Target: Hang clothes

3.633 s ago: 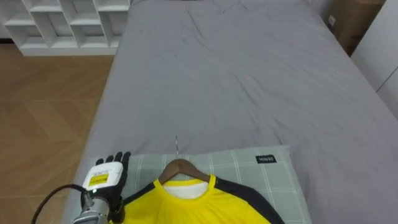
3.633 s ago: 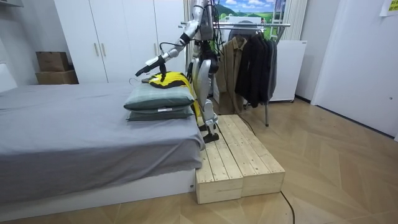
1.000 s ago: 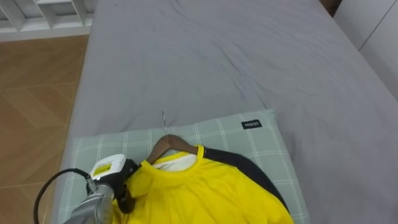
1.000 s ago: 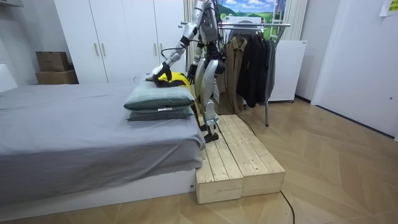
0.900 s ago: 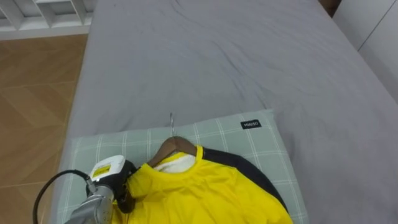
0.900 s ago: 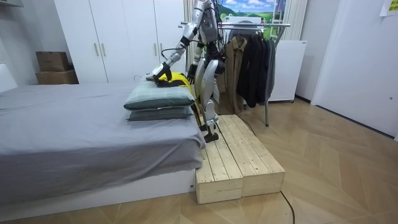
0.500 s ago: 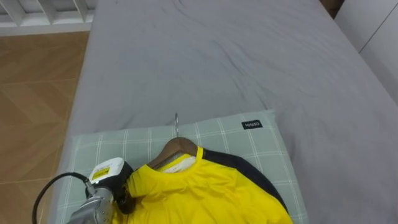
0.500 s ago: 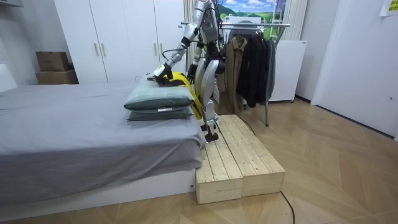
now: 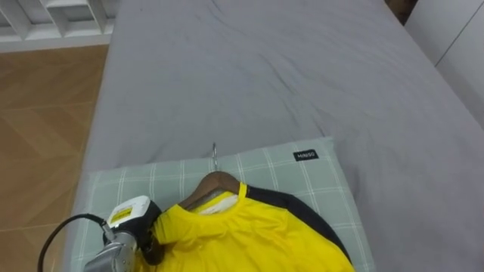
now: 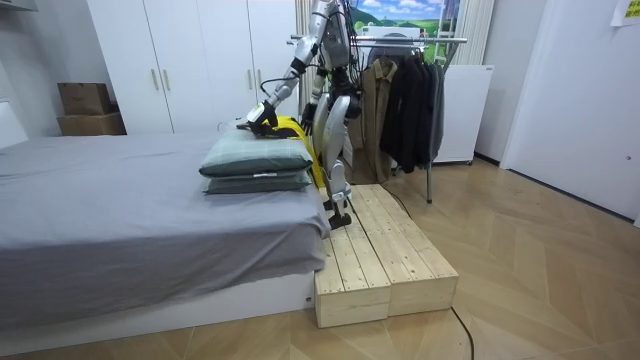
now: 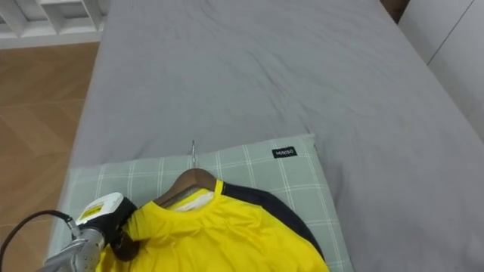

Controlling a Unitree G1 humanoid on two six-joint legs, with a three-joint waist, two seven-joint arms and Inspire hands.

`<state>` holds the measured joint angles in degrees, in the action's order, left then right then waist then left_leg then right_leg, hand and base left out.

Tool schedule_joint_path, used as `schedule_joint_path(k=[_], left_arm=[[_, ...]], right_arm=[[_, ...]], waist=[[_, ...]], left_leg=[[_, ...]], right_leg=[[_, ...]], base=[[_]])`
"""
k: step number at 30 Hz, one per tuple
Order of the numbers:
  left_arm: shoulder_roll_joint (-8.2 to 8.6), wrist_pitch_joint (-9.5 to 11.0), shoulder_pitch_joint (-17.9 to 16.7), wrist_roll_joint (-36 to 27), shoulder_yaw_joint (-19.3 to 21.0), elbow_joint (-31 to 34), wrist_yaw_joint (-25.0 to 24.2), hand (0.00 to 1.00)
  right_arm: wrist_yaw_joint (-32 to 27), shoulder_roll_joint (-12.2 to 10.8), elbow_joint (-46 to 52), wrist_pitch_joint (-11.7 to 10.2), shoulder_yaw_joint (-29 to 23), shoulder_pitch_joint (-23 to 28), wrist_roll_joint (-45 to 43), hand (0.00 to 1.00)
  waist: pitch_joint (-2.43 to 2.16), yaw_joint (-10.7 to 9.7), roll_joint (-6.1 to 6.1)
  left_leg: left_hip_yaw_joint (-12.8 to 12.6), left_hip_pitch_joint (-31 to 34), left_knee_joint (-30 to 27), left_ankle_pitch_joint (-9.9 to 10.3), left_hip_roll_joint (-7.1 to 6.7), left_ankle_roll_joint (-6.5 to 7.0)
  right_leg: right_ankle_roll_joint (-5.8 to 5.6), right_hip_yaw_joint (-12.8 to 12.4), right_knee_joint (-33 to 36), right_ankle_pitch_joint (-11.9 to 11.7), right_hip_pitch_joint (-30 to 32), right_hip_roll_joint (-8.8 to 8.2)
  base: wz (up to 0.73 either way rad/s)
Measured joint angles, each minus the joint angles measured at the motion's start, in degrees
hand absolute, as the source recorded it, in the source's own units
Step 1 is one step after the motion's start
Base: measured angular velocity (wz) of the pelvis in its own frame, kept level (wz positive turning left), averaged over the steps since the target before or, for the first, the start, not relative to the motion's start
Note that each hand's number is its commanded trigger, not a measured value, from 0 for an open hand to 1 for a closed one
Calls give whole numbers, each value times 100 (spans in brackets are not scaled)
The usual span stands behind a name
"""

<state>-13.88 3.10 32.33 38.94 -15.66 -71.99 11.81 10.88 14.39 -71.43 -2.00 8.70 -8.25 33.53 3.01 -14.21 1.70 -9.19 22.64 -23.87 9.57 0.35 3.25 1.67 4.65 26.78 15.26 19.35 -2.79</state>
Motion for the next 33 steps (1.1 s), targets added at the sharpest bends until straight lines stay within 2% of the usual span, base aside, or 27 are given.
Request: schedule_joint_path(k=[6, 7, 8, 10, 12, 14, 15, 16, 19, 23, 30, 33], left_arm=[[-3, -5, -31, 19, -12, 5, 107, 100], [-3, 1, -38, 68, -14, 12, 110, 100], [-6, 6, -63, 71, -13, 32, 124, 100], [-15, 9, -93, 68, -2, 80, 142, 100], [-21, 10, -108, 83, 12, 136, 145, 100], [-53, 92, -247, 377, 198, 435, 167, 100], [-70, 123, -330, 457, 270, 564, 194, 100], [-98, 133, -507, 585, 371, 841, 273, 100], [-169, 83, -1020, 718, 475, 1603, 408, 100], [-167, 22, -1388, 832, 473, 2161, 455, 100], [-164, 18, -1540, 832, 472, 2783, 589, 100], [-166, 64, -1554, 837, 473, 2908, 846, 100]], right_arm=[[33, 37, -202, 10, 9, 132, -5, 0], [44, 63, -219, 13, 8, 164, -4, 0], [44, 88, -217, 16, 7, 262, -18, 0], [37, 110, -208, 11, -1, 326, -42, 0], [27, 122, -208, 8, -73, 397, -44, 0], [36, 122, -211, 8, -223, 539, -154, 0], [39, 121, -219, 10, -273, 612, -226, 0], [38, 122, -205, 7, -394, 699, -363, 0], [37, 116, -130, 8, -542, 912, -460, 0], [9, 104, -140, 29, -706, 1076, -500, 0], [-39, 67, -162, 33, -998, 1145, -755, 0], [-156, 45, -140, 34, -1009, 1153, -909, 0]], waist=[[-31, 34, 7], [-58, 43, 13], [-109, 51, 32], [-150, 67, 56], [-167, 85, 65], [-208, 211, 30], [-226, 213, 31], [-259, 230, 34], [-299, 268, 40], [-307, 263, 20], [-307, 327, 19], [-307, 347, 22]], left_leg=[[1, -421, 221, -7, -10, -11], [1, -521, 250, -9, -9, -14], [2, -595, 287, -8, -13, -14], [3, -711, 356, -9, -20, -14], [3, -869, 467, -13, -25, -22], [20, -1048, 527, -16, -32, -27], [25, -1071, 525, -16, -30, -28], [40, -1137, 546, -16, -28, -28], [54, -1320, 621, -10, -70, -39], [157, -1508, 658, -6, -106, -48], [191, -1653, 685, 1, -109, -58], [190, -1816, 815, 6, -112, -67]], right_leg=[[-5, 16, -327, -50, -479, 32], [-9, 23, -413, -54, -614, 42], [-17, 22, -494, -67, -712, 56], [-27, 29, -614, -95, -846, 83], [-28, 39, -742, -130, -1003, 93], [-26, 11, -839, -138, -1191, 101], [-21, 13, -886, -143, -1243, 106], [-18, 19, -974, -163, -1338, 121], [-9, 67, -1172, -191, -1561, 132], [-17, 191, -1356, -206, -1866, 124], [-28, 169, -1432, -241, -2049, 131], [-27, 121, -1493, -248, -2154, 145]], base=[[1], [5], [4], [0], [0], [-7], [0], [6], [9], [17], [0], [-5]])
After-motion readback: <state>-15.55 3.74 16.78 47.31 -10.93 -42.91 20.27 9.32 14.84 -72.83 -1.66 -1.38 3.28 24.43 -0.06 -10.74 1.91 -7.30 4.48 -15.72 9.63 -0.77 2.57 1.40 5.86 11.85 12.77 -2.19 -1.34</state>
